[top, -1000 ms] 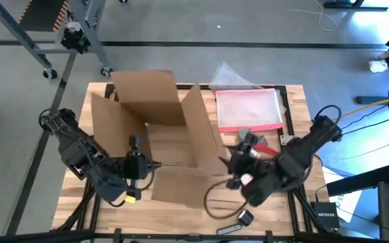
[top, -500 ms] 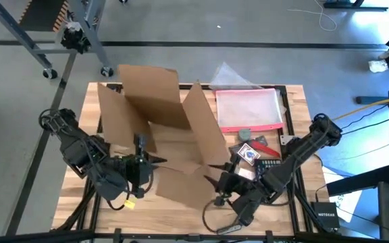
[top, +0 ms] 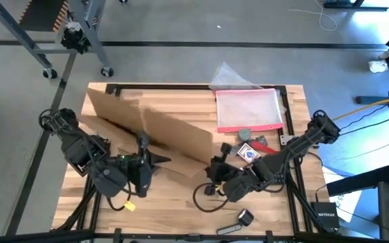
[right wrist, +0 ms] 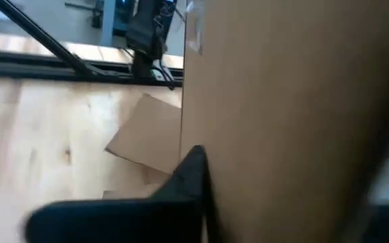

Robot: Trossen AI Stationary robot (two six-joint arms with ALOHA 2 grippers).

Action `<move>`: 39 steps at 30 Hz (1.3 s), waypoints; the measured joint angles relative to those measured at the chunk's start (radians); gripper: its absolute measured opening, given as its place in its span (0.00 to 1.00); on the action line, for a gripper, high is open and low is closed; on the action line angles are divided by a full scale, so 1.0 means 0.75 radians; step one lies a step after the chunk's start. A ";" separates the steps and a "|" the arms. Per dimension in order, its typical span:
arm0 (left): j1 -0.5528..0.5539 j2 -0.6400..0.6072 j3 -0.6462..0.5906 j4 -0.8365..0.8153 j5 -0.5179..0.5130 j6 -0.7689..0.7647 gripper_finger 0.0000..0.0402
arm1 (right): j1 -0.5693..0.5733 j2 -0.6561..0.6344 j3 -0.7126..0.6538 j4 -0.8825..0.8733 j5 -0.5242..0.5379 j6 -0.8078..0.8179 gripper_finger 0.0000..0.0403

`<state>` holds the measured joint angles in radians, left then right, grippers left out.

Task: Unpack boxes
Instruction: Break down box until it is fully flat

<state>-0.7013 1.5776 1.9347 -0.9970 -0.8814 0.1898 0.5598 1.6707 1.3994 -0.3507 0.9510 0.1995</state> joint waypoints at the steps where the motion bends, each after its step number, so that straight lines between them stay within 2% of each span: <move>1: -0.003 0.000 0.000 -0.004 0.007 -0.025 0.00 | -0.004 0.000 0.000 -0.001 0.007 -0.024 0.05; 7: -0.008 -0.009 0.002 -0.047 0.010 -0.204 0.05 | -0.004 0.003 0.057 -0.040 0.166 -0.322 0.02; 12: -0.013 -0.041 0.007 -0.132 0.011 -0.449 0.18 | -0.020 0.004 0.140 -0.135 0.273 -0.455 0.02; 15: -0.038 -0.066 0.035 -0.246 0.068 -0.669 0.28 | -0.028 0.004 0.178 -0.165 0.299 -0.538 0.02; 18: -0.075 -0.105 0.056 -0.391 0.176 -0.902 0.35 | -0.028 0.004 0.210 -0.162 0.310 -0.719 0.02; 21: -0.142 -0.133 0.056 -0.575 0.209 -1.163 0.38 | -0.027 0.004 0.220 -0.165 0.340 -0.886 0.02; 24: -0.234 -0.156 0.055 -0.768 0.268 -1.395 0.38 | -0.026 0.003 0.222 -0.181 0.458 -0.994 0.02; 26: -0.286 -0.184 0.043 -0.761 0.265 -1.482 0.38 | -0.027 -0.004 0.225 -0.212 0.488 -1.002 0.02; 30: -0.362 -0.203 0.026 -0.771 0.222 -1.585 0.38 | -0.063 0.013 0.210 -0.276 0.451 -0.988 0.02; 35: -0.425 -0.201 0.025 -0.765 0.192 -1.640 0.39 | -0.132 0.076 0.179 -0.301 0.233 -0.919 0.03; 39: -0.426 -0.197 0.025 -0.765 0.125 -1.675 0.39 | -0.190 0.177 0.158 -0.296 0.162 -0.893 0.03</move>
<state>-1.0210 1.4296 1.9537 -1.5707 -0.7874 -1.0664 0.4176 1.8036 1.5176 -0.5731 1.0726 -0.4706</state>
